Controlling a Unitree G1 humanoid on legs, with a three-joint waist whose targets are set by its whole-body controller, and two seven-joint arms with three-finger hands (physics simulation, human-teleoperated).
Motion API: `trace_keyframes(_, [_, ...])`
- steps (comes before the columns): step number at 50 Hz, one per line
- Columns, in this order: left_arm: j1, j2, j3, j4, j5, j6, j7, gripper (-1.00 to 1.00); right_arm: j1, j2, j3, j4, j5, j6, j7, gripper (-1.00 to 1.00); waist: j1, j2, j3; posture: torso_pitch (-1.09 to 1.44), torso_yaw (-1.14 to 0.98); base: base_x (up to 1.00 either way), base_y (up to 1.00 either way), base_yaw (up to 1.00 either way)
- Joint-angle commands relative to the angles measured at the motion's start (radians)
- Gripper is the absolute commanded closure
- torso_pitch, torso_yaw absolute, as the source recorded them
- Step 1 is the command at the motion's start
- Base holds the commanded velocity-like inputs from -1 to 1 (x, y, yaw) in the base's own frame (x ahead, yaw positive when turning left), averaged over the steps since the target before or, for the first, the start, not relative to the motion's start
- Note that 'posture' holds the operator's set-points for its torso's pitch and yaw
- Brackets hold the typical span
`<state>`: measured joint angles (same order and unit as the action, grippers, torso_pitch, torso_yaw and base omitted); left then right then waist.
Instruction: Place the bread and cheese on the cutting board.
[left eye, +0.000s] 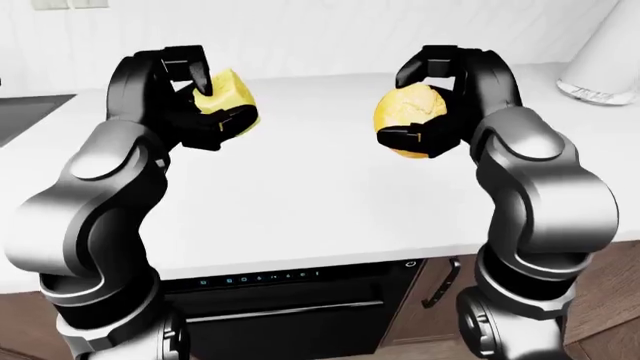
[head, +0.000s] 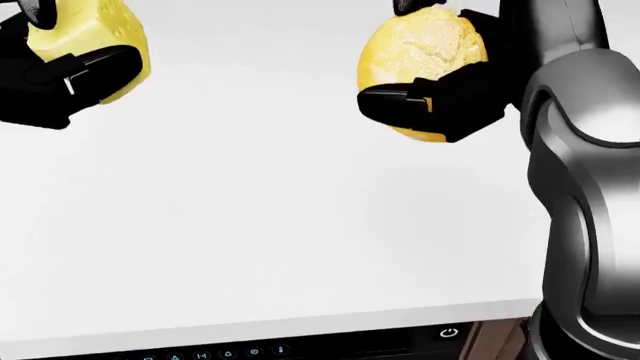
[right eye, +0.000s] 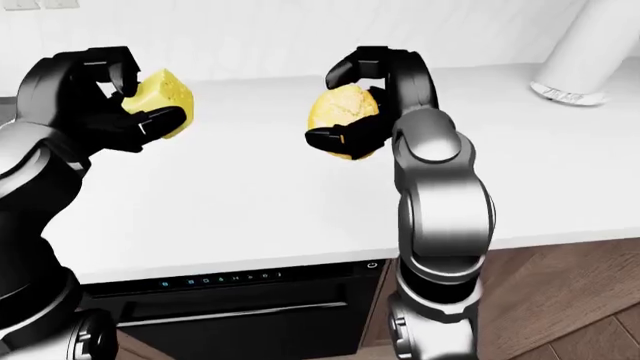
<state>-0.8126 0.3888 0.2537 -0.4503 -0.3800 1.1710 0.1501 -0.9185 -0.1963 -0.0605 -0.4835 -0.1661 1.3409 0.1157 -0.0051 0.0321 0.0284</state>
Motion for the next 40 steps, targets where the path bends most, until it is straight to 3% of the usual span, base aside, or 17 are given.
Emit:
trace_keyframes(1, [-0.034, 0.006, 0.000, -0.027, -0.007, -0.038, -0.004, 0.98, -0.023, -0.011, -0.013, -0.013, -0.011, -0.038, -0.016, 1.00, -0.004, -0.002, -0.017, 0.00, 0.00, 0.00, 0.29, 0.00])
trace_keyframes(3, [-0.038, 0.007, -0.003, -0.022, -0.006, -0.040, -0.005, 0.98, -0.029, -0.007, -0.010, -0.006, -0.008, -0.041, -0.021, 1.00, 0.000, -0.029, -0.007, 0.00, 0.00, 0.00, 0.29, 0.00])
trace_keyframes(5, [-0.039, 0.006, -0.005, -0.021, -0.005, -0.040, -0.005, 0.98, -0.027, -0.007, -0.012, -0.008, -0.005, -0.042, -0.021, 1.00, 0.003, -0.076, -0.018, 0.00, 0.00, 0.00, 0.29, 0.00])
trace_keyframes(7, [-0.032, 0.003, -0.005, -0.024, -0.004, -0.042, -0.006, 0.98, -0.008, -0.004, -0.013, -0.017, -0.003, -0.049, -0.024, 1.00, -0.001, -0.056, -0.016, 0.00, 0.00, 0.00, 0.28, 0.00])
trace_keyframes(9, [-0.025, -0.002, -0.008, -0.023, 0.000, -0.049, -0.007, 0.98, -0.006, -0.005, -0.015, -0.018, -0.001, -0.049, -0.026, 1.00, 0.001, -0.069, -0.024, 0.00, 0.00, 0.00, 0.25, 0.00])
trace_keyframes(10, [-0.023, -0.002, -0.010, -0.021, 0.001, -0.053, -0.008, 0.98, -0.005, -0.006, -0.014, -0.016, 0.000, -0.052, -0.027, 1.00, 0.002, -0.065, -0.026, 0.00, 0.00, 0.00, 0.12, 0.00])
trace_keyframes(12, [-0.023, -0.002, -0.008, -0.020, 0.004, -0.053, -0.010, 0.98, -0.001, -0.001, -0.016, -0.014, 0.003, -0.058, -0.032, 1.00, 0.001, -0.041, 0.004, 0.00, 0.00, 0.00, 0.00, 0.00])
trace_keyframes(15, [-0.034, 0.001, -0.011, -0.020, 0.005, -0.044, -0.011, 0.98, -0.007, -0.007, -0.014, -0.015, 0.005, -0.048, -0.031, 1.00, -0.003, 0.045, 0.006, 0.00, 0.00, -0.10, 0.19, 0.00])
trace_keyframes(16, [-0.043, 0.002, -0.013, -0.016, 0.007, -0.043, -0.012, 0.98, -0.005, -0.007, -0.013, -0.016, 0.006, -0.050, -0.032, 1.00, -0.005, 0.024, -0.034, 0.00, 0.00, -0.28, 0.35, 0.00])
trace_keyframes(17, [-0.046, 0.002, -0.013, -0.014, 0.008, -0.041, -0.012, 0.98, 0.002, -0.004, -0.008, -0.016, 0.005, -0.054, -0.034, 1.00, 0.004, 0.016, -0.038, 0.00, 0.00, -0.27, 0.35, 0.00])
trace_keyframes(21, [-0.048, -0.004, -0.017, -0.004, 0.015, -0.049, -0.013, 0.98, -0.002, 0.001, -0.009, 0.016, 0.008, -0.081, -0.038, 1.00, 0.004, 0.003, -0.035, 0.00, 0.00, -0.28, 0.35, 0.00])
trace_keyframes(26, [-0.037, -0.010, -0.013, -0.025, 0.014, -0.040, -0.012, 0.98, -0.002, 0.005, -0.001, 0.006, 0.007, -0.072, -0.039, 1.00, 0.005, -0.085, -0.033, 0.00, 0.00, -0.31, 0.36, 0.00])
trace_keyframes(27, [-0.044, -0.009, -0.007, -0.018, 0.012, -0.039, -0.011, 0.98, 0.001, 0.008, 0.001, 0.012, 0.006, -0.076, -0.040, 1.00, -0.006, -0.067, -0.031, 0.00, 0.00, -0.39, 0.49, 0.00])
trace_keyframes(28, [-0.041, -0.009, -0.011, -0.010, 0.015, -0.050, -0.013, 0.98, -0.003, 0.006, 0.000, 0.015, 0.007, -0.076, -0.038, 1.00, -0.007, -0.089, -0.038, 0.00, 0.00, -0.40, 0.52, 0.00])
trace_keyframes(31, [-0.019, -0.018, -0.015, -0.024, 0.014, -0.055, -0.012, 0.98, -0.016, 0.004, -0.010, 0.018, 0.009, -0.074, -0.038, 1.00, -0.010, -0.087, -0.047, 0.00, 0.00, -0.39, 0.53, 0.00])
trace_keyframes(35, [-0.017, -0.014, -0.011, -0.022, 0.012, -0.054, -0.014, 0.98, 0.004, 0.011, -0.008, 0.020, 0.013, -0.091, -0.046, 1.00, 0.000, -0.065, -0.031, 0.00, 0.00, -0.39, 0.53, 0.00])
trace_keyframes(40, [-0.028, -0.017, -0.019, -0.017, 0.016, -0.052, -0.012, 0.98, 0.015, 0.006, -0.016, 0.009, 0.018, -0.090, -0.047, 1.00, 0.006, -0.008, -0.023, 0.00, 0.00, -0.39, 0.54, 0.00])
